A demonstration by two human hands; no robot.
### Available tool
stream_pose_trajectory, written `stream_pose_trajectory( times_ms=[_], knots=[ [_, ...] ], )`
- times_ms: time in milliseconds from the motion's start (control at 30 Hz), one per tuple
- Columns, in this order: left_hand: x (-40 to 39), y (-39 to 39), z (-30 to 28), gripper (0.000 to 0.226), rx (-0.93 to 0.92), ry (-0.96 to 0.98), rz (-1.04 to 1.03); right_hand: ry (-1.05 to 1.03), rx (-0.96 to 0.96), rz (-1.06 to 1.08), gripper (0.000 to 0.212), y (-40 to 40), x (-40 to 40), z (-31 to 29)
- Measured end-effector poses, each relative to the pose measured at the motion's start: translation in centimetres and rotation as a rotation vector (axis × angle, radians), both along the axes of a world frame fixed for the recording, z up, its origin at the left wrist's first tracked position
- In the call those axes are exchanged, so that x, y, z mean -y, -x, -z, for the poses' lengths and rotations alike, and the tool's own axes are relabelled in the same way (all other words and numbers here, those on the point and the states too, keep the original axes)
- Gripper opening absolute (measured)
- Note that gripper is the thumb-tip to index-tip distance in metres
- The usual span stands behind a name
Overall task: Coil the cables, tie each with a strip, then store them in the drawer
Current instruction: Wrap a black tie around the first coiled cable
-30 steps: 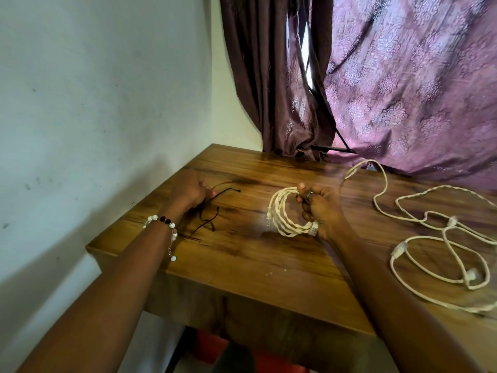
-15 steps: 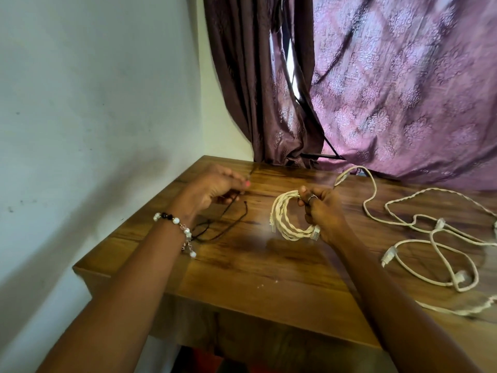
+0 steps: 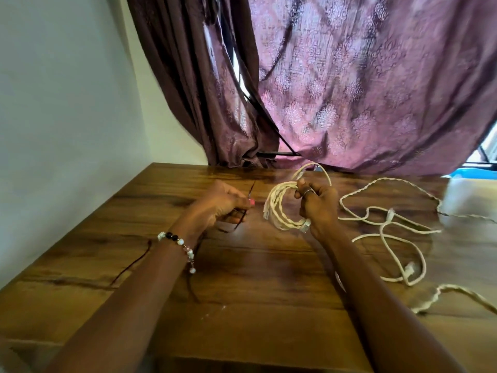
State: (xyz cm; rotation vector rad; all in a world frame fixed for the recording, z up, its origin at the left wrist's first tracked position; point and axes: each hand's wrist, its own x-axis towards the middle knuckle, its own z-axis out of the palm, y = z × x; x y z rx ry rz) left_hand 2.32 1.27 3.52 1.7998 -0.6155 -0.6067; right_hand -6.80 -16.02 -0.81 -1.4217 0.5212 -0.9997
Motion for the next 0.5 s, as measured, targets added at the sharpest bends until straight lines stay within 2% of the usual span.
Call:
stream_pose_trajectory(
  times_ms=[100,267,367,500],
  knots=[
    [0.3,0.1,0.1,0.01,-0.051,0.026,0.096,0.032,0.007,0.047,0.031,-0.4,0.4,0.3],
    [1.5,1.5,0.6,0.009,-0.065,-0.137,0.205,0.122,-0.003,0.126,0.026,-0.7,0.8,0.9],
    [2.4,2.0,0.8,0.011,-0.112,-0.191,0.143,0.143,0.008,0.14,0.024,-0.6,1.0,1.0],
    [3.5,2.2,0.9,0.018,-0.185,-0.118,-0.022,0.179,0.007,0.169,0.022,-0.5,0.8,0.9]
  ],
)
